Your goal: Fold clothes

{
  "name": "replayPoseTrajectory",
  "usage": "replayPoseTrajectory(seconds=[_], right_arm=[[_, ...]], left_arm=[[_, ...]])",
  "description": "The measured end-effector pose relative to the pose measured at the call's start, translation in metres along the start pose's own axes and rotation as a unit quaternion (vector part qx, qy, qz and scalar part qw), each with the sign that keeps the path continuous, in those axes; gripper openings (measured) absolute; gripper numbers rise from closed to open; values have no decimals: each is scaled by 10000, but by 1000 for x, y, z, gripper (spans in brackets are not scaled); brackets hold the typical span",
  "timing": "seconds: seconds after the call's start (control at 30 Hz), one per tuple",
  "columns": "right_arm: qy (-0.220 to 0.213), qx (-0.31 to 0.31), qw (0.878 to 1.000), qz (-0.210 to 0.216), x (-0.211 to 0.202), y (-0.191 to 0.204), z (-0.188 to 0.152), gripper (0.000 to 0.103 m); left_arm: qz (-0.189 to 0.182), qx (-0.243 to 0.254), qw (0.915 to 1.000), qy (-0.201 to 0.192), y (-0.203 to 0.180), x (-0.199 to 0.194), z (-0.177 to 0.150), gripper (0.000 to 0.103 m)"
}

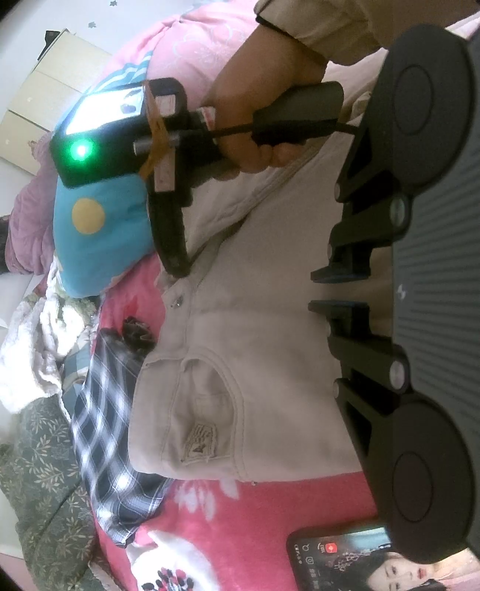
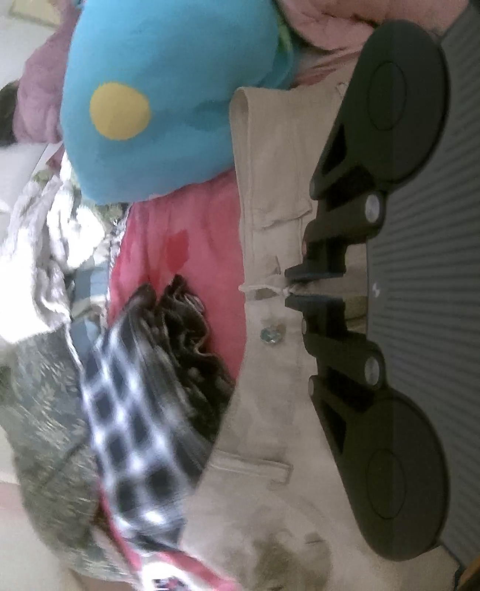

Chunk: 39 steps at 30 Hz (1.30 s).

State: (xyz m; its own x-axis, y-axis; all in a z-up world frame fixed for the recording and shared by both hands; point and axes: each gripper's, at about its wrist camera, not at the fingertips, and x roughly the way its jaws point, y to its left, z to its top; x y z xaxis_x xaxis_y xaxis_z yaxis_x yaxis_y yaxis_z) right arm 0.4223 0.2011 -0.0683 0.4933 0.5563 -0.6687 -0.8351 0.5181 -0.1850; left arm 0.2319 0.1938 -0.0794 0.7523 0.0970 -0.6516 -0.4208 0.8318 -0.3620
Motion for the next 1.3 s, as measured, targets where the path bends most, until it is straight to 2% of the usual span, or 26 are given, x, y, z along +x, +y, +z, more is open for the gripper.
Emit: replayPoseTrajectory(seconds=[0.23,0.5,0.63,0.7,0.77,0.87,1.0,1.17,1.3], right_arm=[[-206,426,9988,134,-1,-7,1,5],[-110,479,9985,225,13,-5,-5,5],[-107,692,9964,470,4,-14,-1,15],[-391,863,9940,547,-9,-24,3,27],[-564,1457,9868,420,-15,-49,6,39],[-669,2467,9667,154,-16,-90,9,40],[-306,3502,9358,-252,7,-132,15,40],[101,4189,9069,-438,41,-152,20,40],[282,4348,8981,-602,57,-149,22,40]], left_arm=[[-2,-2,10000,1,0,0,0,11],[25,0,10000,-11,-1,0,0,11],[37,25,10000,-23,-2,0,-1,11],[45,30,10000,-29,-2,1,-1,11],[54,30,10000,-33,-3,1,-1,12],[52,39,10000,-34,-3,1,-1,12],[35,35,10000,-29,-2,0,0,12],[38,39,10000,-35,-3,0,-1,12],[35,46,10000,-35,-3,0,-2,12]])
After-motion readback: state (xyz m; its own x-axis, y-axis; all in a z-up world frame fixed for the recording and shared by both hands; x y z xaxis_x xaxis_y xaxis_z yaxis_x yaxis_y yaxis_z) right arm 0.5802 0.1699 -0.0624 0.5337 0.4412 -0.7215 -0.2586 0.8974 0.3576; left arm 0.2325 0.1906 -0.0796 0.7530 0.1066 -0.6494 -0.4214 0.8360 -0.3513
